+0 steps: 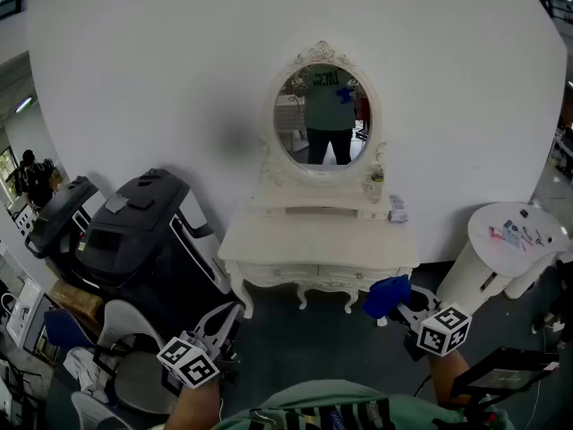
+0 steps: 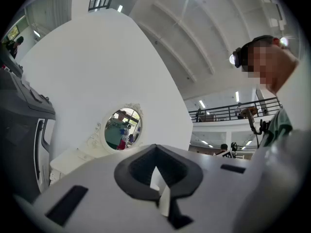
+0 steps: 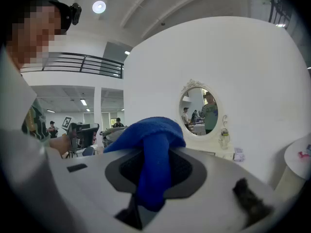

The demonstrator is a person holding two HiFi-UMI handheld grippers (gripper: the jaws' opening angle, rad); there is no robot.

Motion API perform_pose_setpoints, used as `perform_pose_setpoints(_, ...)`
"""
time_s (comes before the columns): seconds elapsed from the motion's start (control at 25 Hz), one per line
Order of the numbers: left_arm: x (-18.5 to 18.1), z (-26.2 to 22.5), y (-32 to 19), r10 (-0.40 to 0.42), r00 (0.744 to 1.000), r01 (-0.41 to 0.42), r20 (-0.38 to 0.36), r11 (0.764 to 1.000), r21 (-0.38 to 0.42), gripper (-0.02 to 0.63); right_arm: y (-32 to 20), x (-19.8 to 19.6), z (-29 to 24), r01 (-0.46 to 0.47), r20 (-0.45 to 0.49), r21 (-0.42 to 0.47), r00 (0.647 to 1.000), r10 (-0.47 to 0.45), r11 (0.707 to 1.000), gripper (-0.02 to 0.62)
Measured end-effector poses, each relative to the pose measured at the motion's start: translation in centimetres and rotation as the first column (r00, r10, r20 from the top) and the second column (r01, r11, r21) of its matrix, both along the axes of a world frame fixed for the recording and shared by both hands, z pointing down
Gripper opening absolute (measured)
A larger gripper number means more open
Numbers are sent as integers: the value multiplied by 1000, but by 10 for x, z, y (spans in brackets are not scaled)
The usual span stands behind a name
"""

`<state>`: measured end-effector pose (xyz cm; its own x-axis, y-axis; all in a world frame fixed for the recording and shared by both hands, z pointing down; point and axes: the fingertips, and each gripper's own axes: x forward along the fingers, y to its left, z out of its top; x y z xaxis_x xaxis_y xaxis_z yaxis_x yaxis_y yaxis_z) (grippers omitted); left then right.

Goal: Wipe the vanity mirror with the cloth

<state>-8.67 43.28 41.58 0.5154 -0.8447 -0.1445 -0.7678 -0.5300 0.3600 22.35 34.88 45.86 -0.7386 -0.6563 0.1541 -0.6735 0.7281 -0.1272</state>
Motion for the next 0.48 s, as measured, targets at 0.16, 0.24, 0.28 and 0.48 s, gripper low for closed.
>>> perform_pose_setpoints(0.16, 1, -1, 1, 3, 1000, -3, 4, 1000, 0, -3, 1, -1, -1, 0, -2, 3, 1000, 0, 1000, 98)
perform_pose_setpoints(0.24, 1, -2, 1, 4, 1000, -4, 5, 1000, 0, -3, 0, 1, -1, -2, -1, 1, 1000, 2, 1000, 98)
perform_pose_setpoints(0.28, 1, -3, 2, 4, 1000, -4, 5, 1000, 1, -3, 0, 1, -1, -2, 0, -1, 1000, 2, 1000, 98)
perform_pose_setpoints(0.48, 1, -2, 3, 1, 1000, -1, 6, 1000, -4, -3, 0, -1, 0, 11, 42, -37, 999, -9, 999, 100)
